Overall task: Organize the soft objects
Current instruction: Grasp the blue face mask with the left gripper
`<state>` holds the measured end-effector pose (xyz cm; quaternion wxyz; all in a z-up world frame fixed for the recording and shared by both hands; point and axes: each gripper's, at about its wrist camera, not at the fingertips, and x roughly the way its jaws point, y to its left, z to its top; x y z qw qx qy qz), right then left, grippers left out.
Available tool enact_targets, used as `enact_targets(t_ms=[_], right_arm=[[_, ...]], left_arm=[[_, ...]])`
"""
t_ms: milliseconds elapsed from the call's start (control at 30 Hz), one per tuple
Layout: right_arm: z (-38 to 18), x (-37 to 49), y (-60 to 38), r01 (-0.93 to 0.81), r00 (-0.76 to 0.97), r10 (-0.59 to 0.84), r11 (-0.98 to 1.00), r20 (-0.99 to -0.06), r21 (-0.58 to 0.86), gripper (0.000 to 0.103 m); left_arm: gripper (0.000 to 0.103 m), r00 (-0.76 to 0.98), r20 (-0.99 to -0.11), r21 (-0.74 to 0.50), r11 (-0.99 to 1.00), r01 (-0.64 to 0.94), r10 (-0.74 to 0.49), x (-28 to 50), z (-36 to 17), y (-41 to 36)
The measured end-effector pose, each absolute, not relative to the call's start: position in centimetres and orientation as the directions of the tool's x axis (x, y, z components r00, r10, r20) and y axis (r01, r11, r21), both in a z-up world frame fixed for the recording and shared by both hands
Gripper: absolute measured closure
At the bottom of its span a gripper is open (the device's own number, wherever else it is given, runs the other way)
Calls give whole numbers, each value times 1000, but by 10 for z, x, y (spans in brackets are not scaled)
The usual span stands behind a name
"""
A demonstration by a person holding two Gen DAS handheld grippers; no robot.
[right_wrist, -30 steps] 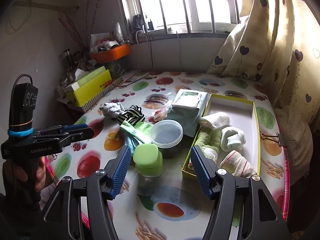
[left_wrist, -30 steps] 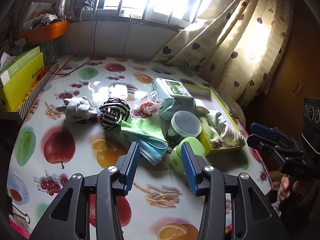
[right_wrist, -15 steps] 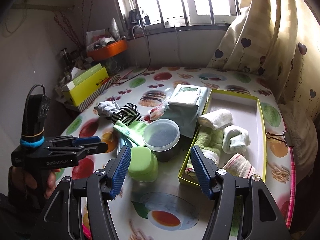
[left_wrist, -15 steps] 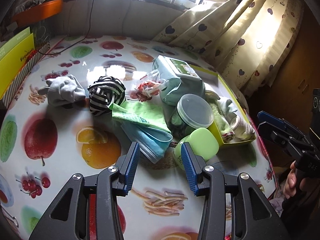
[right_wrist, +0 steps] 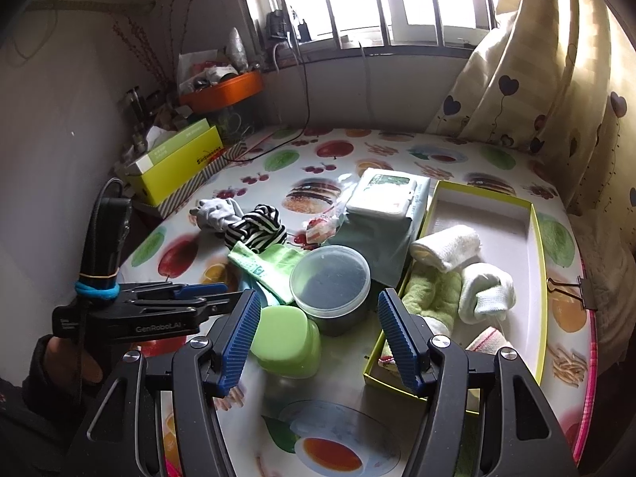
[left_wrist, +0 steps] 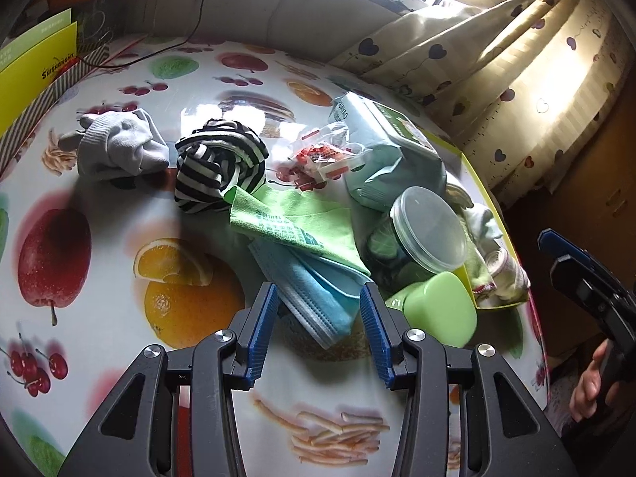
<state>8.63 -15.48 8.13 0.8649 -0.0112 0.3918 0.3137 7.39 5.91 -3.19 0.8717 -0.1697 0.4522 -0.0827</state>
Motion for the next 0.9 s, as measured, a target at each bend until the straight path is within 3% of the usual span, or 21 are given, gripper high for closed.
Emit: enact_targets(t_ms=[333,367,400,500,900], right_arm=[[82,91,-138,-577,479,537,789,-694,211,41],[82,92,-136,-580,479,538,787,-694,210,41],[83,94,-133,-584,478,539,785,-694,207,41],[84,97,-124,-599,471,544,775,-694,201,41],[71,113,-58,-699,372,557,694,-742,170,47]], left_arm=[[59,537,-791,-359,933,-19,-293,93,-52,51],[61,541,-790,-354,935,-18,-288,92,-52,52],[72,544,-792,-343,939,-20,-277,91,-52,53],[83,551,-786,-346,938,-17,-279,88,-52,59],[88,613,-767,-314,944,-97,-192,56,-41,113]])
